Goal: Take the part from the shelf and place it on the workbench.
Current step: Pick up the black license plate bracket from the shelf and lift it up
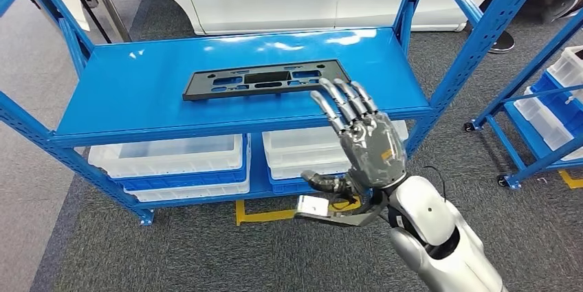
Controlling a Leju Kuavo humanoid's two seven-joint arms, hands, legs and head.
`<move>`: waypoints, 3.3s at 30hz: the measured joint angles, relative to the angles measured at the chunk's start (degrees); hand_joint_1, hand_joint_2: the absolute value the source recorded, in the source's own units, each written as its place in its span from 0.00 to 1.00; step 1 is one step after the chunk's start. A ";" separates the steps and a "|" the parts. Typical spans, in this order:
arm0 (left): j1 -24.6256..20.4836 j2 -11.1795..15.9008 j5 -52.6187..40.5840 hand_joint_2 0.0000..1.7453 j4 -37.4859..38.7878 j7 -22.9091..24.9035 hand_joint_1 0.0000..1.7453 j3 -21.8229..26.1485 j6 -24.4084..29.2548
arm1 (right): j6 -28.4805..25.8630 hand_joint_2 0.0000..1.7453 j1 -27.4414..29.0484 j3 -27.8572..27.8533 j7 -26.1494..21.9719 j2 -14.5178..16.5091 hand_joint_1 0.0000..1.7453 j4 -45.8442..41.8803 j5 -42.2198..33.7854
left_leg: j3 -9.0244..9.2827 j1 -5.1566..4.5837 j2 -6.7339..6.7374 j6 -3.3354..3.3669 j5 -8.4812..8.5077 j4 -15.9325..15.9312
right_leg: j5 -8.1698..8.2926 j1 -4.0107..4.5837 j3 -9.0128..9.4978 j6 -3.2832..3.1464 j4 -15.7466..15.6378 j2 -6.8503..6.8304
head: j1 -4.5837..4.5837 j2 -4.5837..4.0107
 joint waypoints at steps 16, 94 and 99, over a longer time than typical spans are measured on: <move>0.30 -0.12 4.16 0.00 0.97 -0.40 0.00 -2.85 -0.34 | 2.39 0.00 -7.28 9.89 2.81 -4.16 0.00 4.24 0.62 | -0.01 -0.01 -0.02 -0.01 0.01 0.03 | 0.00 -0.07 -0.05 0.00 0.01 -0.02 | 0.00 0.00; -0.26 -1.53 11.84 0.00 3.51 -1.87 0.00 -10.05 -0.11 | 6.28 0.00 -7.84 12.30 1.44 -6.31 0.00 1.93 -3.80 | -1.43 0.23 0.70 1.88 1.87 -0.45 | -4.17 -0.87 -6.55 2.13 10.83 -1.64 | 0.03 0.00; -0.28 -1.54 12.25 0.00 3.52 -1.95 0.00 -10.07 -0.01 | 7.06 0.00 -7.88 12.31 1.30 -6.37 0.00 1.95 -4.49 | 0.17 0.09 0.41 1.85 0.52 -0.21 | 1.70 -1.08 -8.72 1.94 9.49 -1.67 | 0.03 0.00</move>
